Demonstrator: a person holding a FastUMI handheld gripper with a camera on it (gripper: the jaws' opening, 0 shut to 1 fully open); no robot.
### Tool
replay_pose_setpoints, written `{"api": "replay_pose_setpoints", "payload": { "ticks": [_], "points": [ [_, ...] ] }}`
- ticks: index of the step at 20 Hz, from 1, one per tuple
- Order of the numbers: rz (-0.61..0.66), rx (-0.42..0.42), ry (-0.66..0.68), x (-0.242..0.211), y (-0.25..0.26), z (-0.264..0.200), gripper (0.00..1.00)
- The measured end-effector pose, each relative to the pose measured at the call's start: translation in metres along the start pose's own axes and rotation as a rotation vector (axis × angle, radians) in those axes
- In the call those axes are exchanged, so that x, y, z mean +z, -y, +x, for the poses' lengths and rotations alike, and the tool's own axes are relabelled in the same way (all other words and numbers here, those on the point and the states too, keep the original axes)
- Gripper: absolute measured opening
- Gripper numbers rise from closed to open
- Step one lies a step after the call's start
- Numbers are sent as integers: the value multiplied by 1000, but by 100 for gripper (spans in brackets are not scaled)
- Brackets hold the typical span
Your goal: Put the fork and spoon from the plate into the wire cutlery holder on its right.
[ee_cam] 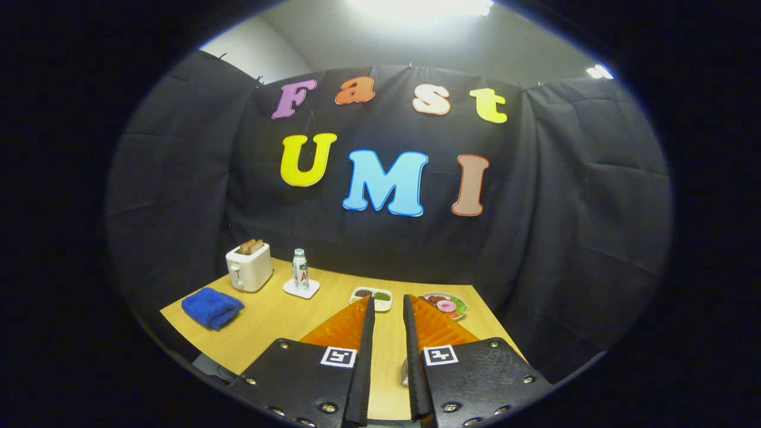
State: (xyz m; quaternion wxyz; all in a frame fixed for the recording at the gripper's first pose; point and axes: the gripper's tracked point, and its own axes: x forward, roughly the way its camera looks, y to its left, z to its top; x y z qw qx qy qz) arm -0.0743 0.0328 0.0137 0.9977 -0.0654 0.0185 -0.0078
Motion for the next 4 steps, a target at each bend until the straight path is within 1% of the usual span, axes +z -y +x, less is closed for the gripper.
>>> {"api": "replay_pose_setpoints", "payload": {
  "ticks": [3, 4],
  "points": [
    [-19, -31, 54, 7, -10, -12, 26],
    [-24, -34, 58, 2, -13, -7, 26]
  ]
}}
